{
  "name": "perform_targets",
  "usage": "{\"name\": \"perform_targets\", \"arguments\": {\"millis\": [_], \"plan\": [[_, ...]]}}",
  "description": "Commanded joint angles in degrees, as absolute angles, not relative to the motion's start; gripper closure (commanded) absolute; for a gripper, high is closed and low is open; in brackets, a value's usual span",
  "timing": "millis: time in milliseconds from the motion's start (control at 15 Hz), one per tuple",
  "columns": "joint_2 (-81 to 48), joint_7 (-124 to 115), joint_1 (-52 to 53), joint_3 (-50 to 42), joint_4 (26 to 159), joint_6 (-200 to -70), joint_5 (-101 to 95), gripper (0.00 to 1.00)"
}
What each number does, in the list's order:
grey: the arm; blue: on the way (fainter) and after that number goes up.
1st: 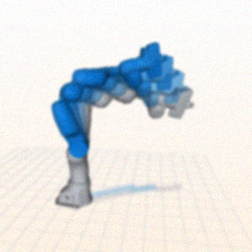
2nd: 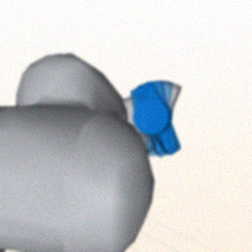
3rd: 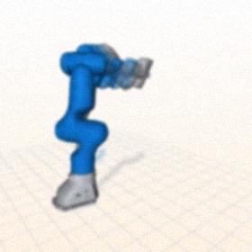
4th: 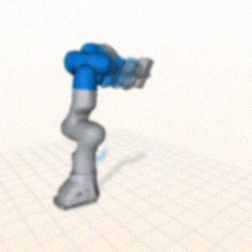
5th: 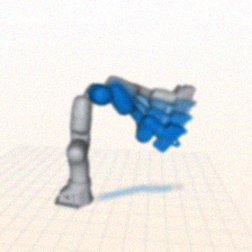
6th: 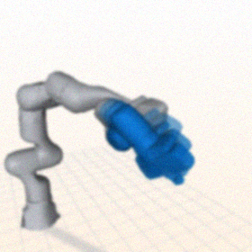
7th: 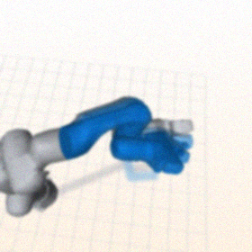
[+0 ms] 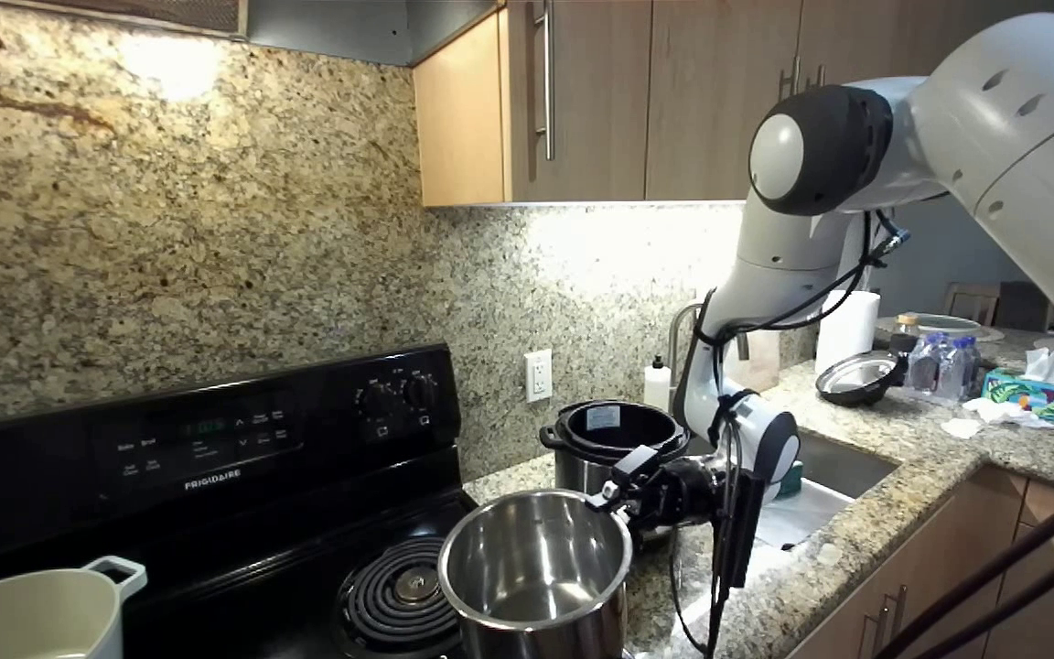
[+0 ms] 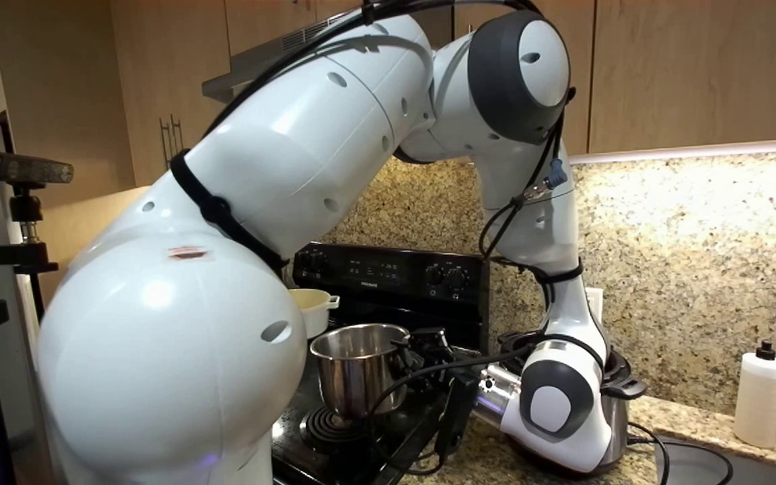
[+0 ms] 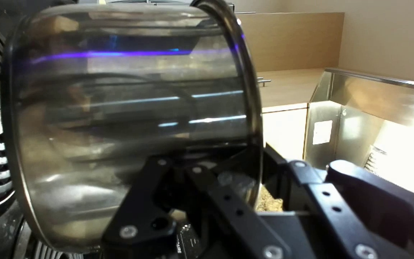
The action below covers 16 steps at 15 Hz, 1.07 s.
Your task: Remove the metal dish from the cooker and put it on the stovetop
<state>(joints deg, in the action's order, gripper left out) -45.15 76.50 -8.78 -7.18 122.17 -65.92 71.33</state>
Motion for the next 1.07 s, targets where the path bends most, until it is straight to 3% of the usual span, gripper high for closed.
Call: {"name": "perform_targets", "arguments": {"millis": [0, 1000], "plan": [[-47.11, 78.02, -8.74, -6.49, 121.34, -64.54, 70.77, 0.96], [-51.48, 80.94, -7.07, -5.62, 118.52, -65.31, 69.79, 0.96]]}}
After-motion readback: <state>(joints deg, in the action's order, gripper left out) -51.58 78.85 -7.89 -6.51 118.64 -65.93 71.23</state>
